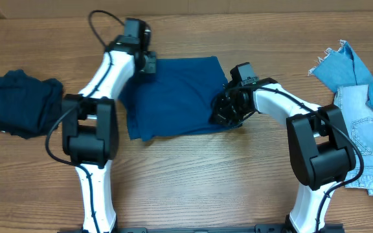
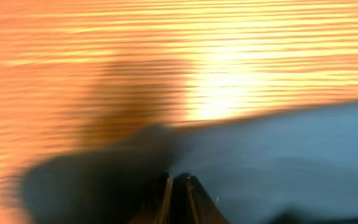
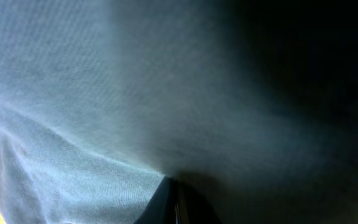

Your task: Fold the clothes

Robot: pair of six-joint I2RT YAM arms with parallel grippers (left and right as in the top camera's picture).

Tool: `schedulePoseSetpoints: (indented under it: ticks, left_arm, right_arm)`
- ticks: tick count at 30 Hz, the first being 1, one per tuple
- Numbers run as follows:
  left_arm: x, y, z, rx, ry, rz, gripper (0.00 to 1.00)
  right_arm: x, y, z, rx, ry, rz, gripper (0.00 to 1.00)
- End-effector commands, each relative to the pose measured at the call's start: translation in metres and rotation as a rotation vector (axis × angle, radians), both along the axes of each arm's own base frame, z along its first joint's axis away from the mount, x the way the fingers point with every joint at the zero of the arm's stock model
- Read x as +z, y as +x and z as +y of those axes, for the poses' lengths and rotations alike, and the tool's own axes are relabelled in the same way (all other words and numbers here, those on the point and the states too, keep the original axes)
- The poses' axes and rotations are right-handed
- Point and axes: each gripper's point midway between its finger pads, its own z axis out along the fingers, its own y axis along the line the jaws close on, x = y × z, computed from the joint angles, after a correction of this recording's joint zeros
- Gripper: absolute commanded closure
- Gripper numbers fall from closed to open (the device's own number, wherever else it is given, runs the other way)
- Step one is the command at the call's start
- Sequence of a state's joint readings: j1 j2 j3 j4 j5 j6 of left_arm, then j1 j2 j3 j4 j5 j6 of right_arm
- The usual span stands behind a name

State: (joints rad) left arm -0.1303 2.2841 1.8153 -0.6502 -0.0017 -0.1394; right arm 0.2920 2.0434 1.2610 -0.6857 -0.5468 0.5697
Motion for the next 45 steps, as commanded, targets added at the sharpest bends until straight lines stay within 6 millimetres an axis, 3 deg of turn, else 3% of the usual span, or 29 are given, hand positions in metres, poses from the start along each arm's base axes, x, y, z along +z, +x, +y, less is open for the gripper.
schedulePoseSetpoints:
  ticks: [1,4,5,6,7,8,10,12,16,18,23,25,27,30,32,34,37,38,40,43,45]
  left_arm:
    - [0.035,0.011,0.044,0.020,0.052,-0.018,0.88]
    - [0.087,0.010,0.040,-0.030,0.062,-0.022,0.88]
    - [0.105,0.006,0.028,-0.056,0.031,-0.019,0.88]
    - [0.125,-0.005,0.008,-0.096,-0.032,0.004,0.88]
    - [0.132,-0.024,-0.020,-0.134,-0.112,0.066,0.89]
    - [0.128,-0.034,-0.029,-0.123,-0.131,0.110,0.90]
    - [0.113,-0.055,-0.043,-0.071,-0.150,0.208,0.92]
    - [0.090,-0.081,-0.059,-0.033,-0.159,0.332,0.92]
    - [0.040,-0.131,-0.087,-0.086,-0.126,0.517,0.96]
    - [0.019,-0.147,-0.089,-0.089,-0.101,0.572,0.96]
    - [-0.024,-0.189,-0.080,-0.082,-0.062,0.706,0.96]
    - [-0.038,-0.205,-0.076,-0.076,-0.050,0.752,0.96]
    - [-0.048,-0.236,-0.068,-0.069,-0.019,0.857,0.96]
    - [-0.048,-0.256,-0.069,-0.099,0.011,0.917,0.96]
    - [-0.048,-0.257,-0.068,-0.112,0.042,0.912,0.96]
    - [-0.046,-0.254,-0.067,-0.148,0.045,0.893,0.96]
    - [-0.035,-0.235,-0.068,-0.171,0.056,0.781,0.96]
    - [-0.022,-0.217,-0.073,-0.179,0.035,0.691,0.96]
    - [0.009,-0.179,-0.085,-0.205,-0.011,0.509,0.94]
    - [0.072,-0.121,-0.095,-0.256,-0.032,0.199,0.93]
    - [0.090,-0.101,-0.089,-0.231,-0.013,0.090,0.89]
  right_arm:
    - [0.002,-0.006,-0.032,-0.028,-0.151,-0.017,0.96]
    - [0.054,0.003,-0.055,0.009,-0.306,-0.223,0.96]
    - [0.078,0.007,-0.061,0.017,-0.351,-0.313,0.96]
    - [0.116,0.012,-0.064,0.030,-0.374,-0.452,0.96]
    - [0.149,0.021,-0.059,0.040,-0.346,-0.590,0.96]
    - [0.161,0.028,-0.054,0.046,-0.319,-0.652,0.96]
    - [0.165,0.039,-0.047,0.041,-0.279,-0.689,0.96]
    - [0.160,0.057,-0.029,0.072,-0.181,-0.733,0.88]
    - [0.126,0.090,-0.003,0.096,-0.065,-0.757,0.86]
    - [0.099,0.104,0.008,0.085,0.019,-0.728,0.96]
    - [0.035,0.120,0.015,0.004,0.088,-0.626,0.96]
    - [0.019,0.126,0.017,-0.022,0.095,-0.621,0.96]
    - [-0.005,0.154,-0.015,-0.174,-0.028,-0.655,0.96]
    - [-0.022,0.174,-0.066,-0.309,-0.199,-0.683,0.96]
    - [-0.022,0.180,-0.092,-0.353,-0.223,-0.679,0.96]
    - [-0.016,0.180,-0.100,-0.317,-0.174,-0.678,0.96]
    - [0.021,0.181,-0.113,-0.280,-0.079,-0.705,0.96]
    - [0.047,0.177,-0.110,-0.221,-0.003,-0.745,0.96]
    - [0.080,0.161,-0.099,-0.172,0.106,-0.726,0.96]
    - [0.107,0.116,-0.070,-0.097,0.226,-0.590,0.96]
    - [0.111,0.088,-0.049,-0.034,0.252,-0.511,0.96]
